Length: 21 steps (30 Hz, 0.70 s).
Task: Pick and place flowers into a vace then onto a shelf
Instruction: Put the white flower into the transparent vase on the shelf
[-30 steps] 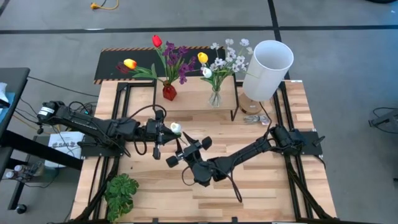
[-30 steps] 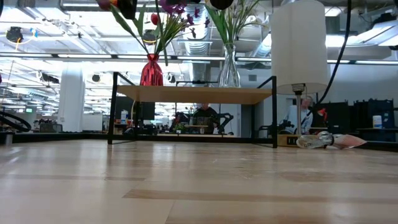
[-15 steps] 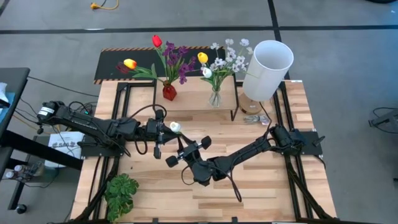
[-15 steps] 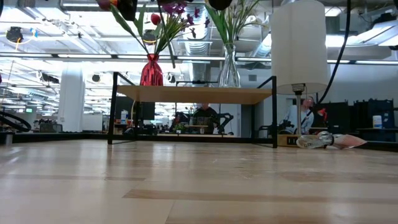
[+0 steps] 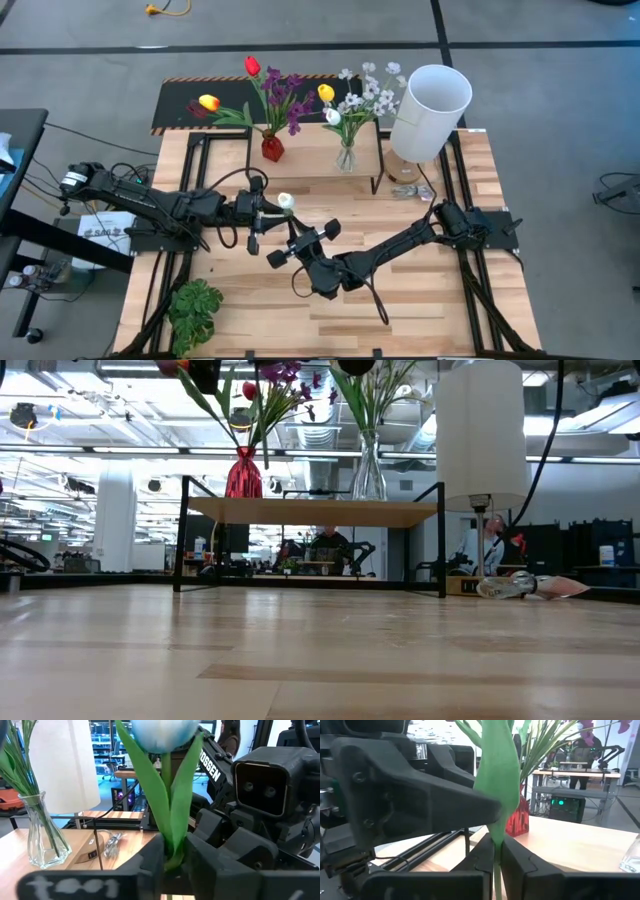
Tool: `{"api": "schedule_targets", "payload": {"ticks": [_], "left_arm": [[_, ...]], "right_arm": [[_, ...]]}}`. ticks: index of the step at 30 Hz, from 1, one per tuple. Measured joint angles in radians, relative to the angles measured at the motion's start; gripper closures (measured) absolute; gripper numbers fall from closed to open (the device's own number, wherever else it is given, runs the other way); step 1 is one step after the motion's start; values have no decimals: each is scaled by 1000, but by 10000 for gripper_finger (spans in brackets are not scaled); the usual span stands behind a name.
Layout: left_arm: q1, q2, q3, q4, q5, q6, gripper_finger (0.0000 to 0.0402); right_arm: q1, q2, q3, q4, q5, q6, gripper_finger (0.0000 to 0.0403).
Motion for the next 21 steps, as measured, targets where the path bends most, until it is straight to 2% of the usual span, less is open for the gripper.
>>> {"api": "schedule_targets", "payload": {"ticks": [3,7,10,17,21], "left_arm": [[0,0,0,0,1,0,314],[-1,-28,0,-15,4,-1,274],[-1,-76,0,-76,2,-17,254],[-1,-215,0,-238,-18,-55,239],[-1,-273,0,-299,-19,-66,239]], "right_arm": [[0,0,0,0,19,0,397],[5,0,0,1,98,-3,396],[13,-1,0,2,138,-54,399],[47,-3,0,9,154,-68,400],[6,-4,0,12,153,-124,401]]}}
